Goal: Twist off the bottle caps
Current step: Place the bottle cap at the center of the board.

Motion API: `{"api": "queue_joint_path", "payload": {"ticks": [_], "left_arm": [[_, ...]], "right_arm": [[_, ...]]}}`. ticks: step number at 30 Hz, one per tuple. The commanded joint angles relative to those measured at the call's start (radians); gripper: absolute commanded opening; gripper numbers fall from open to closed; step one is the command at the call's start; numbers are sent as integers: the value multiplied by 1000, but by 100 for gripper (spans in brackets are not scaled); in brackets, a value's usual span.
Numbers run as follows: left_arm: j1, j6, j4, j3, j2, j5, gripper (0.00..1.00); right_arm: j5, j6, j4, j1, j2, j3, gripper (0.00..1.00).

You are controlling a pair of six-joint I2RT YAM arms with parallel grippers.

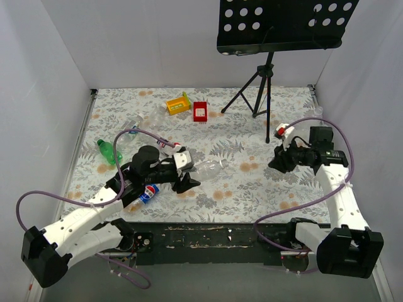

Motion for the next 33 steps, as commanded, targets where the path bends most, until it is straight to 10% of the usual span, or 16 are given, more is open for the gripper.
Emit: {"api": "queue_joint_path", "payload": {"ticks": [1, 24, 33], "left_arm": [[3, 31, 44, -47, -51, -70, 13], [3, -33, 224, -202, -146, -67, 15], [3, -42, 228, -204, -141, -45, 15]], "right_arm": [[244, 51, 31, -131, -1, -80, 4], [553, 164, 447, -228, 321, -163, 16], [559, 181, 434, -228, 401, -116, 45]]}}
